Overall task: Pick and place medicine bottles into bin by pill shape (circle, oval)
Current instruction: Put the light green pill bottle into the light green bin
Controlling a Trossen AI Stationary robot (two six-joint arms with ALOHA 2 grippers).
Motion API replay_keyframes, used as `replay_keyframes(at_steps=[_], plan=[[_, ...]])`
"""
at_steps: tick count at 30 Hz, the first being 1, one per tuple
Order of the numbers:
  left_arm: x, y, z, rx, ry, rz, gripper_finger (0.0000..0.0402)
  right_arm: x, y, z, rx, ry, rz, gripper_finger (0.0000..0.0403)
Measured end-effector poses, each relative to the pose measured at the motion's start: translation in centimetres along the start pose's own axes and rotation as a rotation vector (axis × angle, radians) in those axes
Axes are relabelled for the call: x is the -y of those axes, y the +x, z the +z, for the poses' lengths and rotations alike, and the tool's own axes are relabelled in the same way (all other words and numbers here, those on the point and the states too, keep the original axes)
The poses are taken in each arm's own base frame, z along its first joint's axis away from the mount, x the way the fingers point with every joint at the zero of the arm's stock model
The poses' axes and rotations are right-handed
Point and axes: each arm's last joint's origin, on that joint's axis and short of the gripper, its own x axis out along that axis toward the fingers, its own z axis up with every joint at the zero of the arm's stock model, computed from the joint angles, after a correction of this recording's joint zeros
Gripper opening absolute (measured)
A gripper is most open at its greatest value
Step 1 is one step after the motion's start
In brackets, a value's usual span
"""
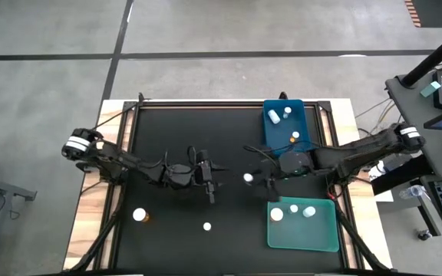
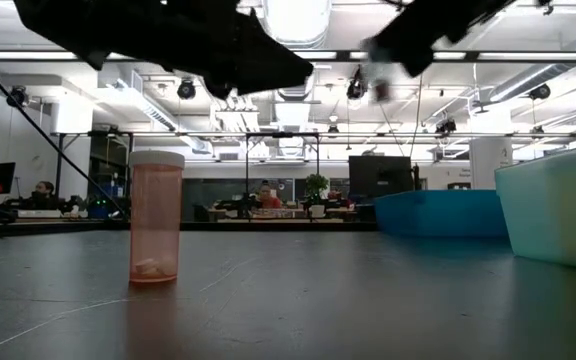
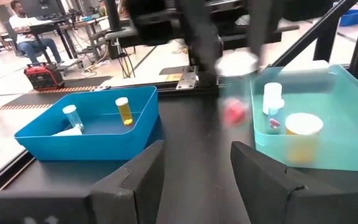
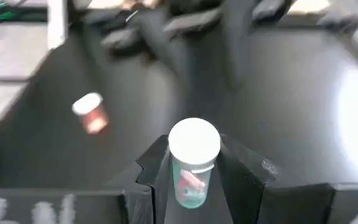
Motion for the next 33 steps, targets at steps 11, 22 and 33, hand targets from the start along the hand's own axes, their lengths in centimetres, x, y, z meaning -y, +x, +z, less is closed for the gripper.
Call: replay_keyframes(at_steps=[11,22,33], plan=[[-0.7,-1.3,1.9,0.055,-0.033,0.003,0.0168,-7.8,-7.8,-1.4,-0.074,0.103,0.233,0.0108],[0.8,-2.0,2.7,0.110,-0.132,-0.048,0.0168,-14.4,-10.1,-9.7,-0.118,-0.009,0.091,0.0107],[2.6,-3.0,3.7,0.199,-0.169,-0.117,0.0168,-16.3,-7.0,-15.3,-0.197,-0.032,-0.087,0.0107]])
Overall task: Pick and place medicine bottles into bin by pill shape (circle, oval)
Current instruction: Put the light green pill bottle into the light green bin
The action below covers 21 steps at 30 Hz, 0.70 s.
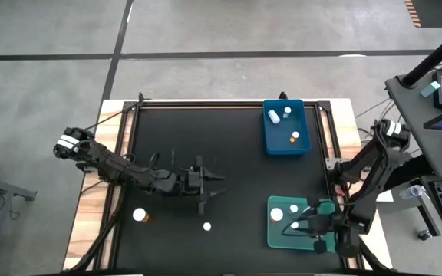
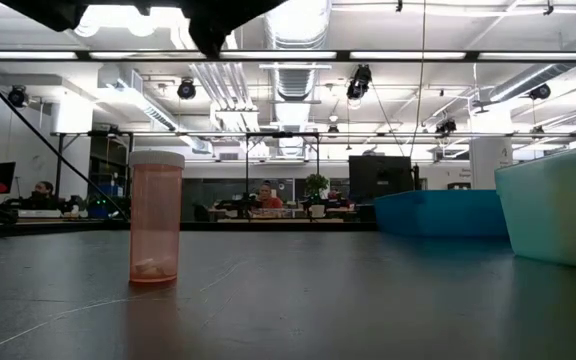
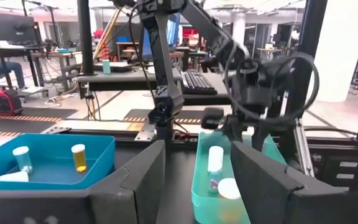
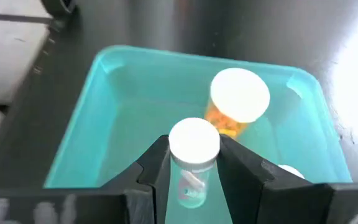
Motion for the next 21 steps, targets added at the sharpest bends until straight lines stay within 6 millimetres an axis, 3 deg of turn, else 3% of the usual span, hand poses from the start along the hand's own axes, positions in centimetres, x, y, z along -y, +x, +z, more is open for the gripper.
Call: replay_keyframes(at_steps=[10,21], plan=[[0.1,-0.1,-0.1,-0.001,0.008,-0.005,0.0168,-1.1,2.5,-1.9,0.010,0.000,-0.095,0.0109],[0.1,-0.1,-0.1,-0.002,0.010,-0.005,0.0168,-1.0,2.2,-1.7,0.013,0.051,-0.086,0.0177]])
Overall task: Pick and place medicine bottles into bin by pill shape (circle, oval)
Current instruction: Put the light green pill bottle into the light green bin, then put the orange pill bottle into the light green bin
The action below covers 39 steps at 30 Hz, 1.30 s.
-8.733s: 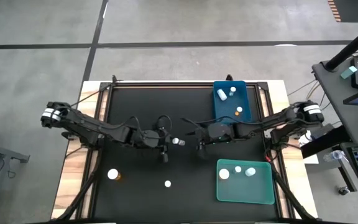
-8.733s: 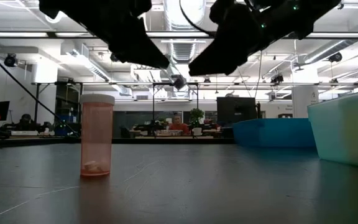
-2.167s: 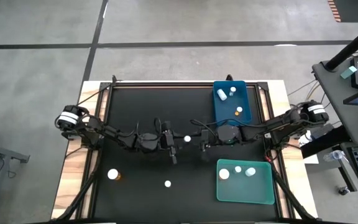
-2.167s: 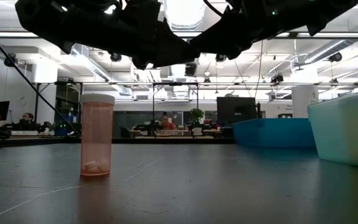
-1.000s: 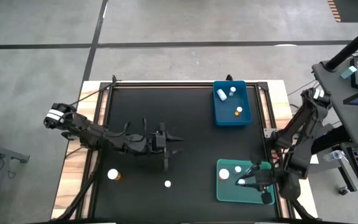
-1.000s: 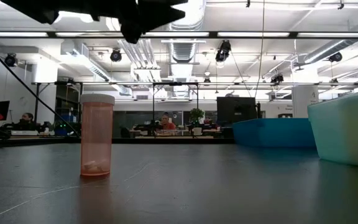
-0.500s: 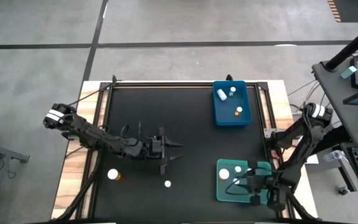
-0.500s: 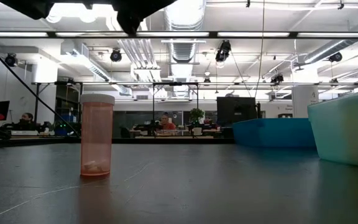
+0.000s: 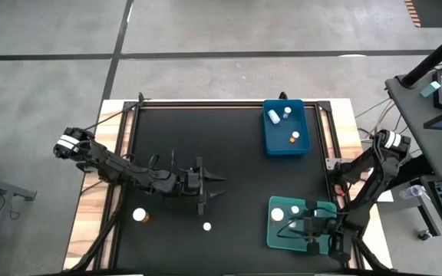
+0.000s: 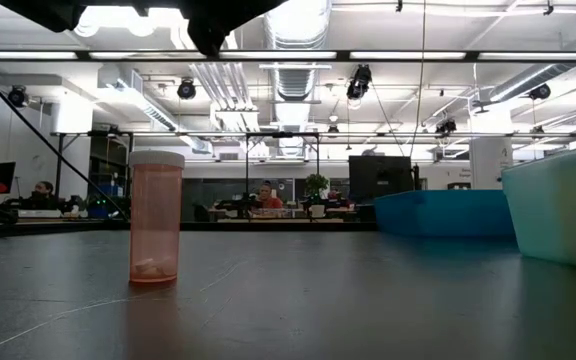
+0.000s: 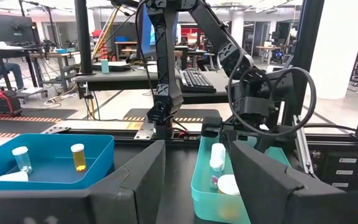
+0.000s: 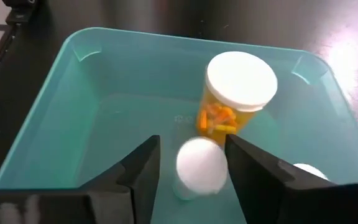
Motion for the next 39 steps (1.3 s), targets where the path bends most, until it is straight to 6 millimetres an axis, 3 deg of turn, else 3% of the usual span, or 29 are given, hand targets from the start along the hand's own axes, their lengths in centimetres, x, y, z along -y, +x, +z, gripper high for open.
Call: replay_keyframes(at_steps=[8,13,20,29,39], plan=[[0.0,0.0,0.0,0.003,-0.005,0.000,0.0168,1.0,-1.6,1.6,0.021,0.005,0.036,0.0200],[0.2,0.0,0.3,0.012,-0.045,-0.006,0.0168,2.2,-3.3,4.7,0.087,0.059,0.050,0.0191],[2.2,-0.3,0.4,-0.048,-0.097,-0.063,0.0168,3.6,-4.6,8.3,0.264,-0.086,0.057,0.0174],[3.8,0.2,0.8,-0.331,-0.101,-0.058,0.0168,3.6,-4.0,11.1,0.409,-0.361,-0.007,0.0147],[6.2,-1.2,1.0,-0.502,-0.200,-0.073,0.0168,5.3,-2.1,13.5,0.451,-0.447,-0.060,0.0113]])
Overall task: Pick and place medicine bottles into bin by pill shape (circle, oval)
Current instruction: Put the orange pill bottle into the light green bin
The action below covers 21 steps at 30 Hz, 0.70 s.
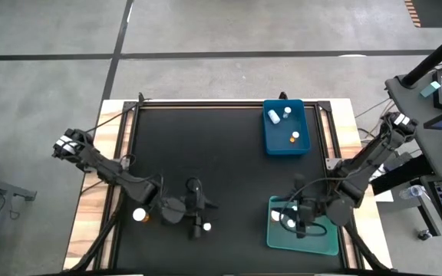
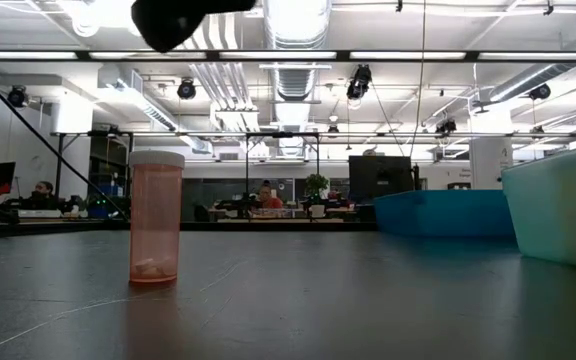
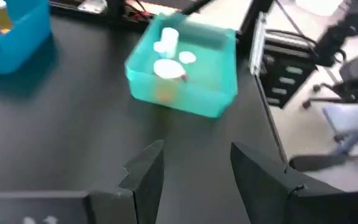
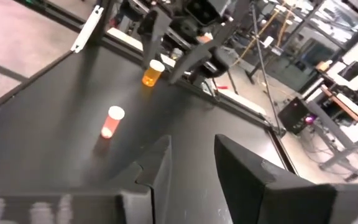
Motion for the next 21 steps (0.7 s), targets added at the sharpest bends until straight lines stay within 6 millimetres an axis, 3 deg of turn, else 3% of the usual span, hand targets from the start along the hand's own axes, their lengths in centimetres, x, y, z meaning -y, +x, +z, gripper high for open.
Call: replay_keyframes(at_steps=[5,12,21], plan=[[1.6,-1.0,-0.6,-0.098,-0.018,-0.018,0.0168,1.1,1.0,0.1,0.014,-0.016,0.001,0.0102],[1.7,-3.4,0.1,-0.469,-0.326,0.123,0.0168,2.5,1.7,0.4,0.040,-0.076,-0.067,0.0087],[3.1,-6.4,-3.3,-0.957,-0.609,0.177,0.0168,3.9,0.5,1.1,0.080,-0.074,-0.090,0.0073]])
